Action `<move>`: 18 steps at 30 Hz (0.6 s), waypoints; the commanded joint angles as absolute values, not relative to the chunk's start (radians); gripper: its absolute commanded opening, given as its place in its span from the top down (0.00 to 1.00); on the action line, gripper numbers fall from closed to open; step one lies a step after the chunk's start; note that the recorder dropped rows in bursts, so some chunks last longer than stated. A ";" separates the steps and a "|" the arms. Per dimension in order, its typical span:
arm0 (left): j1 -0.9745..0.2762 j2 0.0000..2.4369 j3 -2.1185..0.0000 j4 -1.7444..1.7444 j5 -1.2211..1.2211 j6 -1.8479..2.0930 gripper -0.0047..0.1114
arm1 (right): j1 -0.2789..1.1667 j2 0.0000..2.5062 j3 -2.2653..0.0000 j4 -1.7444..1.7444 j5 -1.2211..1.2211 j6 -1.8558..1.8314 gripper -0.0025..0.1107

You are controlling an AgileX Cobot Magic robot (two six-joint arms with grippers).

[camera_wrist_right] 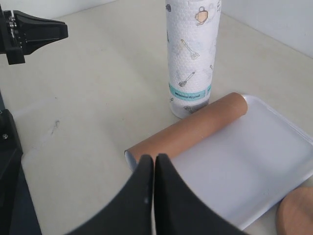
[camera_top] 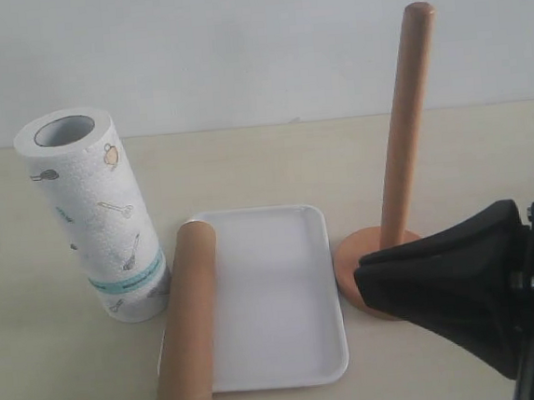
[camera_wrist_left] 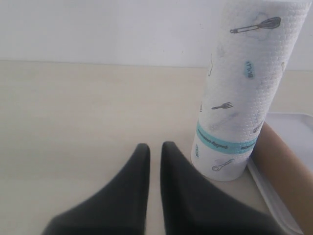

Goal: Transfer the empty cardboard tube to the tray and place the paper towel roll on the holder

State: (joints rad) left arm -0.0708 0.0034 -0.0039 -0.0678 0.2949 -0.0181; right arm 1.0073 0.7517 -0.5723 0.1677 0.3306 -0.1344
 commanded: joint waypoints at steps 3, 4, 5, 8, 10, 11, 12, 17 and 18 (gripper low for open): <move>-0.068 0.000 0.000 -0.066 0.296 -0.024 0.89 | 1.009 0.744 -0.570 0.167 0.322 -0.139 0.98; -0.068 0.000 0.000 -0.066 0.296 -0.024 0.89 | 1.009 0.744 -0.570 0.167 0.322 -0.139 0.98; -0.068 0.000 0.000 -0.066 0.296 -0.024 0.89 | 1.009 0.744 -0.570 0.167 0.322 -0.139 0.98; -0.068 0.000 0.000 -0.066 0.296 -0.024 0.89 | 1.009 0.744 -0.570 0.167 0.322 -0.139 0.98; -0.068 0.000 0.000 -0.066 0.296 -0.024 0.89 | 1.009 0.744 -0.570 0.167 0.322 -0.139 0.98; -0.068 0.000 0.000 -0.066 0.296 -0.024 0.89 | 1.009 0.744 -0.570 0.167 0.322 -0.139 0.98; -0.068 0.000 0.000 -0.066 0.296 -0.024 0.89 | 1.009 0.744 -0.570 0.167 0.322 -0.139 0.98; -0.068 0.000 0.000 -0.066 0.296 -0.024 0.89 | 1.009 0.740 -0.570 0.169 0.322 -0.139 0.98; -0.068 0.000 0.000 -0.066 0.296 -0.024 0.89 | 1.009 0.740 -0.570 0.169 0.322 -0.139 0.98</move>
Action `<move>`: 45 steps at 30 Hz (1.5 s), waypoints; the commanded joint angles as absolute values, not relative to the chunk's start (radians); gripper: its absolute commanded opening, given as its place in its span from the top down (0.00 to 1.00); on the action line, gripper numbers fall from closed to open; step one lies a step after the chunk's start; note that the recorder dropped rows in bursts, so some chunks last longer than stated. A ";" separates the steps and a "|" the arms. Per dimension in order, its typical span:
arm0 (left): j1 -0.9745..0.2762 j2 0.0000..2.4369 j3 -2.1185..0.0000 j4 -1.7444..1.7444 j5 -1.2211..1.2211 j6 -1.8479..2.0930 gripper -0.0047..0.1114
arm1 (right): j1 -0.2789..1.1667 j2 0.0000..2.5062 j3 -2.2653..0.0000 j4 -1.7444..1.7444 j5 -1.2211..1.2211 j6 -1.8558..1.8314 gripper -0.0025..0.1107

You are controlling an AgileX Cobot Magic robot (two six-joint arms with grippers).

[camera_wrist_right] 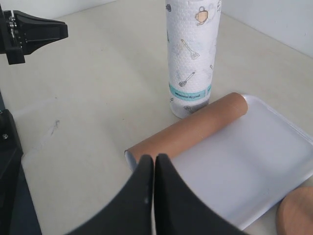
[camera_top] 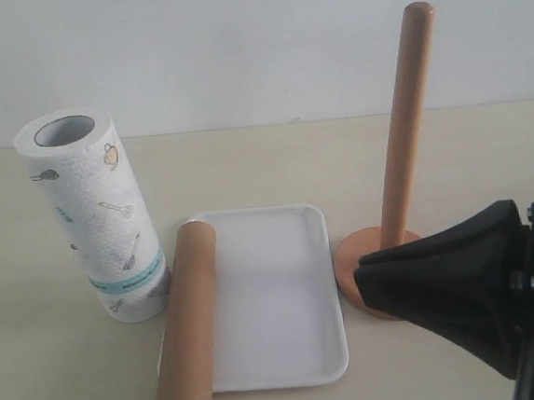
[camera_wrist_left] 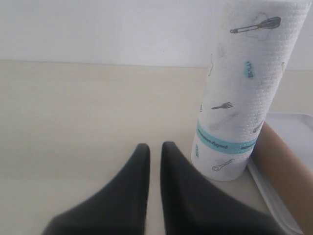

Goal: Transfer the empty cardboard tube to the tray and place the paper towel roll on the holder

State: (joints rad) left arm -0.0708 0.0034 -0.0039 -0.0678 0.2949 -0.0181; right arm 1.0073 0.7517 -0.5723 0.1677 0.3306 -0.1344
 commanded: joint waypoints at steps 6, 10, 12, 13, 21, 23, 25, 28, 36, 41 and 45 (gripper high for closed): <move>-0.068 0.000 0.000 -0.066 0.296 -0.024 0.89 | 0.960 0.675 -0.561 0.162 0.309 -0.176 0.98; -0.068 0.000 0.000 -0.066 0.296 -0.024 0.89 | 0.765 0.546 -0.449 0.162 0.196 -0.205 0.98; -0.068 0.000 0.000 -0.066 0.296 -0.024 0.89 | 0.644 0.465 -0.351 0.162 0.104 -0.201 0.98; -0.068 0.000 0.000 -0.066 0.296 -0.024 0.89 | 0.575 0.411 -0.287 0.162 0.048 -0.201 0.98; -0.068 0.000 0.000 -0.066 0.296 -0.024 0.89 | 0.203 0.024 0.000 0.187 -0.045 -0.187 0.98; -0.068 0.000 0.000 -0.066 0.296 -0.024 0.89 | 0.161 0.000 0.000 0.183 0.112 -0.208 0.98; -0.068 0.000 0.000 -0.066 0.296 -0.024 0.89 | 0.140 0.000 0.000 0.179 0.195 -0.220 0.98; -0.068 0.000 0.000 -0.066 0.296 -0.024 0.89 | 0.134 0.000 0.000 0.176 0.304 -0.220 0.98; -0.068 0.000 0.000 -0.063 0.296 -0.024 0.89 | 0.129 0.000 0.000 0.166 0.364 -0.144 0.98; -0.068 0.000 0.000 -0.063 0.296 -0.024 0.89 | 0.129 0.000 0.000 0.132 0.364 -0.079 0.98; -0.068 0.000 0.000 -0.063 0.296 -0.024 0.89 | 0.129 0.000 0.000 0.130 0.362 -0.064 0.98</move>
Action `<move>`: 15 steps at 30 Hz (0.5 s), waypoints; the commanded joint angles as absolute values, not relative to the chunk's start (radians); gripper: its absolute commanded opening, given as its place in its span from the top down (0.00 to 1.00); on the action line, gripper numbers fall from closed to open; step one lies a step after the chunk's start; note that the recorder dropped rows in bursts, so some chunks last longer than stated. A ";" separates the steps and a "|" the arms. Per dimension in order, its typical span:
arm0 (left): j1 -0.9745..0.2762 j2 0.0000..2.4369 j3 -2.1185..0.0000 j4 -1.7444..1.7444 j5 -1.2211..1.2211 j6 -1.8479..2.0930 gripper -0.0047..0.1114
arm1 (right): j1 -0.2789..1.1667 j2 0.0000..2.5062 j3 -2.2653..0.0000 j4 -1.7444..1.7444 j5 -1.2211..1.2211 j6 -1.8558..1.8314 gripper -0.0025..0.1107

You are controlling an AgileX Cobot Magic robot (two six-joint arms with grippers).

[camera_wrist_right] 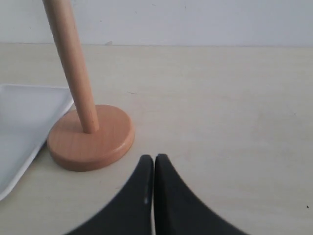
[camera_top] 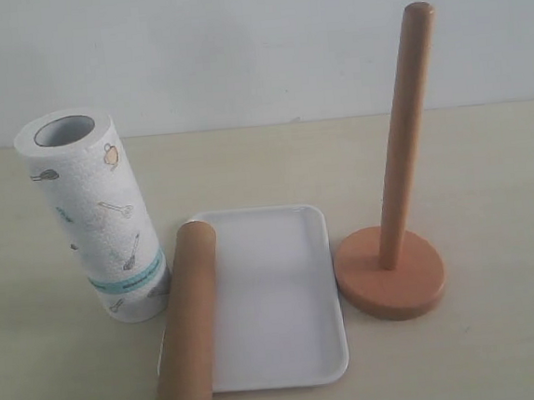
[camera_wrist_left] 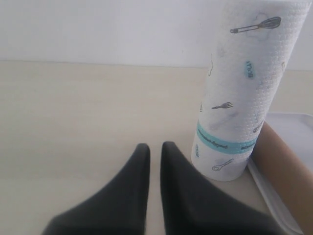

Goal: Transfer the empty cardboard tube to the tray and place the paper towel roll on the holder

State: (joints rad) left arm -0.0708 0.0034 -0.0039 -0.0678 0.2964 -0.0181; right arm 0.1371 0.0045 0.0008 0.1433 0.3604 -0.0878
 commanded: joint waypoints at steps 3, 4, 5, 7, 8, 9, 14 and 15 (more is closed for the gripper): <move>-0.068 0.000 0.000 -0.063 0.296 -0.024 0.89 | 0.129 0.000 0.000 0.113 0.360 -0.008 0.98; -0.068 0.000 0.000 -0.063 0.296 -0.024 0.89 | 0.129 0.000 0.000 0.108 0.360 0.010 0.98; -0.068 0.000 0.000 -0.063 0.296 -0.024 0.89 | 0.129 0.000 0.000 0.108 0.360 0.016 0.98; -0.068 0.000 0.000 -0.063 0.296 -0.024 0.89 | 0.129 0.000 0.000 0.108 0.360 0.012 0.98; -0.068 0.000 0.000 -0.063 0.296 -0.024 0.89 | 0.129 0.000 0.000 0.108 0.360 0.007 0.98; -0.068 0.000 0.000 -0.063 0.296 -0.024 0.89 | 0.129 0.000 0.000 0.108 0.360 -0.008 0.98; -0.068 0.000 0.000 -0.063 0.296 -0.024 0.89 | 0.129 0.000 0.000 0.108 0.360 -0.017 0.98; -0.068 0.000 0.000 -0.063 0.296 -0.024 0.89 | 0.127 0.000 0.000 0.108 0.360 -0.017 0.98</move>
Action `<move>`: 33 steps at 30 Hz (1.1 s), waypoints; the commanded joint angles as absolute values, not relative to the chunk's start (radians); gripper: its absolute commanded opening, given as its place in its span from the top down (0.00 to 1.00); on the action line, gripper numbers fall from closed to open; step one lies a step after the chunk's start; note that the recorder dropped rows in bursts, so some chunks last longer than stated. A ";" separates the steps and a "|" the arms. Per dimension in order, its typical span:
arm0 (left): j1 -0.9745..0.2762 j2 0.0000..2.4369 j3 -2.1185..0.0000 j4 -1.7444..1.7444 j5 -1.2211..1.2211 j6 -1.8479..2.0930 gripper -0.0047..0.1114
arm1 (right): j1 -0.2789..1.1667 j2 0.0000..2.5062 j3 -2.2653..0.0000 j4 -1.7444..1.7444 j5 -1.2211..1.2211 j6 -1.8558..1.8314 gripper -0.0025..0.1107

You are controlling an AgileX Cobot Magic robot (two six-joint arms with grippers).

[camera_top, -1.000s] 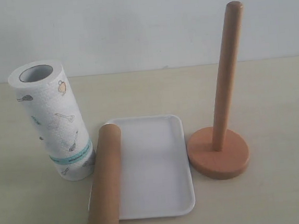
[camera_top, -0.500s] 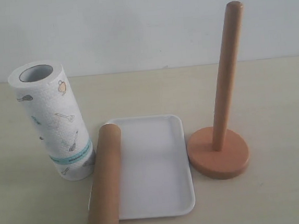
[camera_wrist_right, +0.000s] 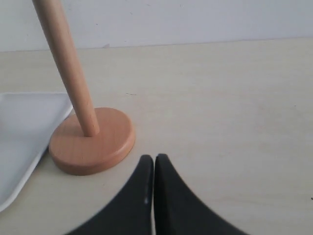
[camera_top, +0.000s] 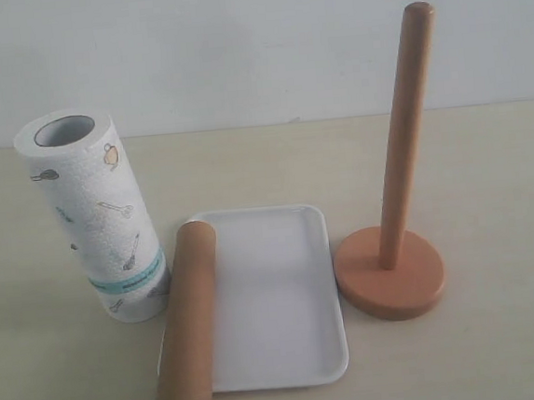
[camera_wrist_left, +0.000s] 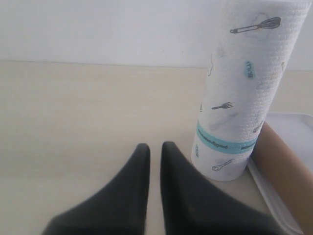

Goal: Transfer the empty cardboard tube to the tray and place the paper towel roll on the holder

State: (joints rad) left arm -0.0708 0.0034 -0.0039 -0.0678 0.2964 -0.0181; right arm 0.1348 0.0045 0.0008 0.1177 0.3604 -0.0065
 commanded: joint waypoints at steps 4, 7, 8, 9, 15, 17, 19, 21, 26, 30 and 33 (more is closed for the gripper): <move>-0.068 0.000 0.000 -0.063 0.296 -0.024 0.89 | 0.050 0.000 0.000 0.105 0.362 -0.033 0.98; -0.068 0.000 0.000 -0.063 0.296 -0.024 0.89 | 0.033 0.000 0.000 0.105 0.362 -0.033 0.98; -0.068 0.000 0.000 -0.063 0.296 -0.024 0.89 | 0.033 0.000 0.000 0.105 0.362 -0.033 0.98; -0.068 0.000 0.000 -0.063 0.296 -0.024 0.89 | 0.033 0.000 0.000 0.105 0.362 -0.033 0.98; -0.068 0.000 0.000 -0.063 0.296 -0.024 0.89 | 0.033 0.000 0.000 0.119 0.362 -0.033 0.98; -0.068 0.000 0.000 -0.063 0.296 -0.024 0.89 | 0.033 0.000 0.000 0.119 0.362 -0.028 0.98; -0.068 0.000 0.000 -0.063 0.296 -0.024 0.89 | 0.033 0.000 0.000 0.119 0.362 -0.028 0.98; -0.068 0.000 0.000 -0.063 0.296 -0.024 0.89 | 0.033 0.000 0.000 0.119 0.362 -0.028 0.98; -0.068 0.000 0.000 -0.063 0.296 -0.024 0.89 | 0.033 0.000 0.000 0.119 0.371 -0.028 0.98; -0.068 0.000 0.000 -0.063 0.296 -0.024 0.89 | 0.033 0.000 0.000 0.119 0.371 -0.028 0.98; -0.068 0.000 0.000 -0.063 0.296 -0.024 0.89 | 0.033 0.000 0.000 0.119 0.371 -0.028 0.98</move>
State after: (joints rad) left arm -0.0708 0.0034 -0.0039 -0.0661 0.2964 -0.0181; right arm 0.0393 0.0045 0.0008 0.1179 0.3716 -0.0240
